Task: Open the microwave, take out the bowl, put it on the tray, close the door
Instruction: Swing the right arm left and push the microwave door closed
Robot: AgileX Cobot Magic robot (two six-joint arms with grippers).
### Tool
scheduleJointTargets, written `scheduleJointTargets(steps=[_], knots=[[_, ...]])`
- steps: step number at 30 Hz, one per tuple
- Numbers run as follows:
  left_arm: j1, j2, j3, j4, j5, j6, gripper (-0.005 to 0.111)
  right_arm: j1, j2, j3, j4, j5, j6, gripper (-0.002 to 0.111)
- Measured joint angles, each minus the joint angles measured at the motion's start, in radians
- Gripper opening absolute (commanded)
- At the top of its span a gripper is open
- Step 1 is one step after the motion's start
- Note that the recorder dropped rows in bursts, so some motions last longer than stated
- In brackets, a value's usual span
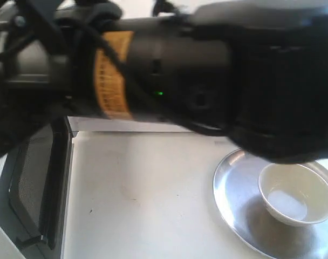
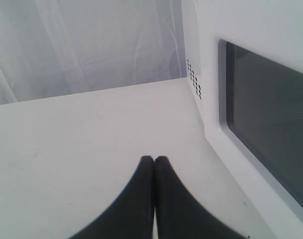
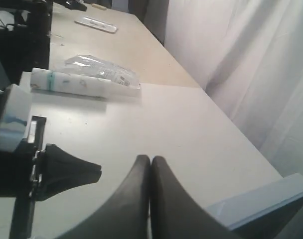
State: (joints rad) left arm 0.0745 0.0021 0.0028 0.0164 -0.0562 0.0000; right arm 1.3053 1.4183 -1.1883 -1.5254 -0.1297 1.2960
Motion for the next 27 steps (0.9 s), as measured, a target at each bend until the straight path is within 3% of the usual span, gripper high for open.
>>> scheduleJointTargets(steps=[7,12,23,27], knots=[[0.0,0.0,0.0,0.0,0.0,0.0,0.0,0.094,0.238,-0.212,-0.008,0.322,0.005,0.0],[0.0,0.0,0.0,0.0,0.0,0.0,0.0,0.118,0.368,-0.34,-0.068,0.593,0.157,0.0],[0.0,0.0,0.0,0.0,0.0,0.0,0.0,0.126,0.478,-0.397,-0.108,0.639,0.18,0.0],[0.0,0.0,0.0,0.0,0.0,0.0,0.0,0.128,0.495,-0.399,-0.116,0.792,0.08,0.0]])
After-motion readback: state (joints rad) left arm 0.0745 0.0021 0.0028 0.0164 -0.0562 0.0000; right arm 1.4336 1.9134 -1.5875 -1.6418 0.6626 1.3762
